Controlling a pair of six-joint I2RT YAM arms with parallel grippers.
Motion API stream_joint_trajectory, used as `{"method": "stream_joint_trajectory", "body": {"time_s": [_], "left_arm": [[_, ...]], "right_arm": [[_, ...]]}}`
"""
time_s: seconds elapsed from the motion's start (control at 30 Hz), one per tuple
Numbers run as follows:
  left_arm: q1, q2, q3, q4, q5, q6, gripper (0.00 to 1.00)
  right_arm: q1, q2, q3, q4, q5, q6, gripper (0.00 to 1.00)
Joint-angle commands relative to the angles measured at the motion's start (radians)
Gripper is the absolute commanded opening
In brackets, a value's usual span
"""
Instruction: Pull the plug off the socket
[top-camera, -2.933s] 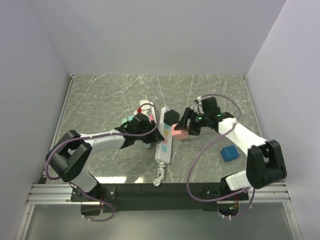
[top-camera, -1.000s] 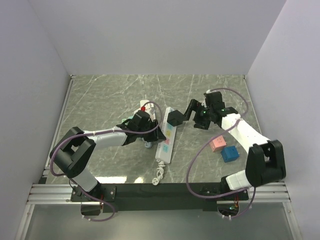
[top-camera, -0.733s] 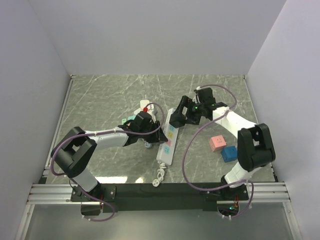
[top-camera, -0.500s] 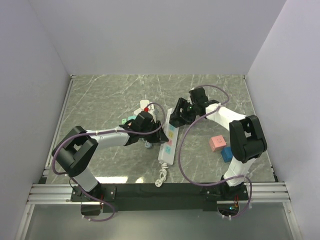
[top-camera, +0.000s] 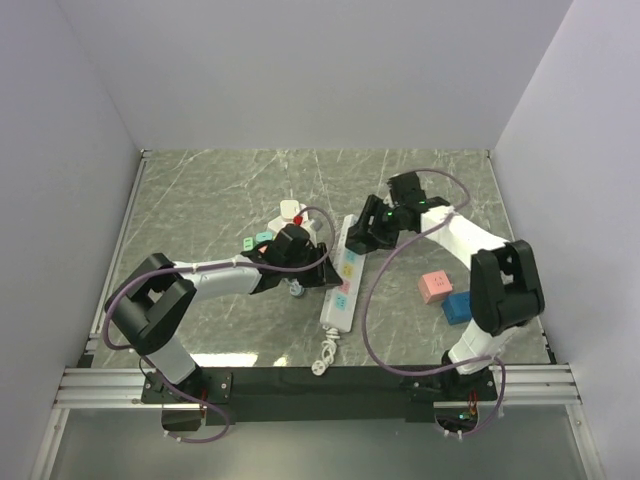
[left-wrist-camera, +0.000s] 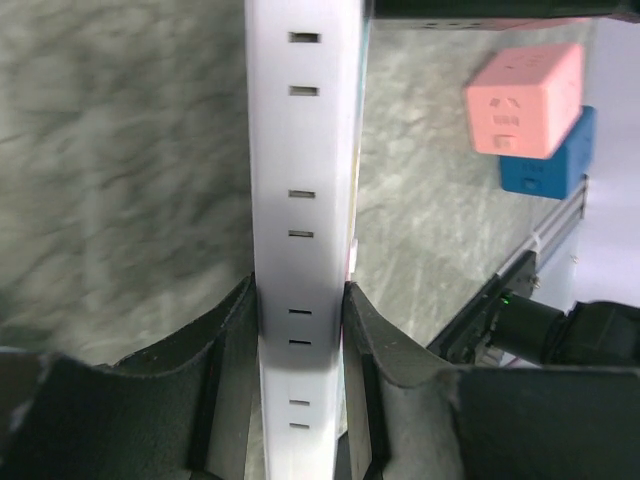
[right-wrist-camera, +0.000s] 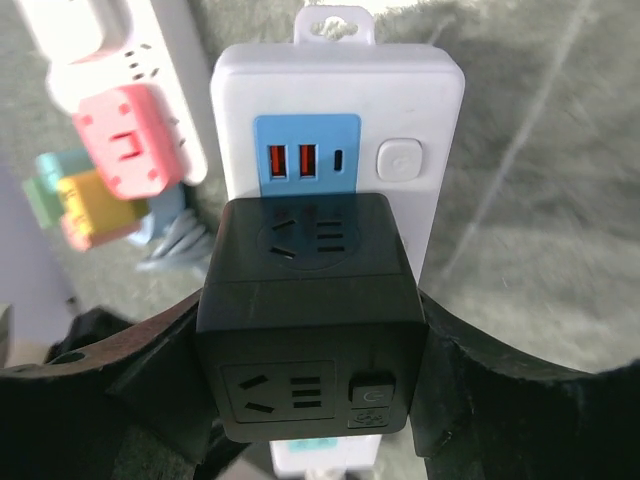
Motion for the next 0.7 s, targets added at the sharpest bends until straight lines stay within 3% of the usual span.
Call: {"method": "stream_joint_trajectory", "body": {"time_s": [0.0,0.13,0.27,0.5,0.67], "left_arm": [[-0.002,0.009,-0.007,-0.112,-0.126,0.042,0.01],[0.014,0.006,-0.016,-0.118,-0.143,0.040,0.01],[0.031,0.018,-0.012,-0.107,-0.128,0.037,0.01],[0.031,0.050,0.036,-0.097,-0.088,0.032,0.00],[0.026,0.044,0.051,-0.012,-0.033,0.043,0.01]], "right_arm": [[-0.109,-0.166,0.007,-0.089,-0.134,-0.089,0.00],[-0.259,-0.209,0.000,-0.164,-0.230,-0.150,0.00],[-0.315,-0.235,0.017,-0.214,-0.247,-0.195,0.00],[-0.303,-0.216,-0.035,-0.123,-0.291,-0.142,0.00],[-0.194,-0.121,0.000,-0.113,-0.274,-0.154,0.00]]}}
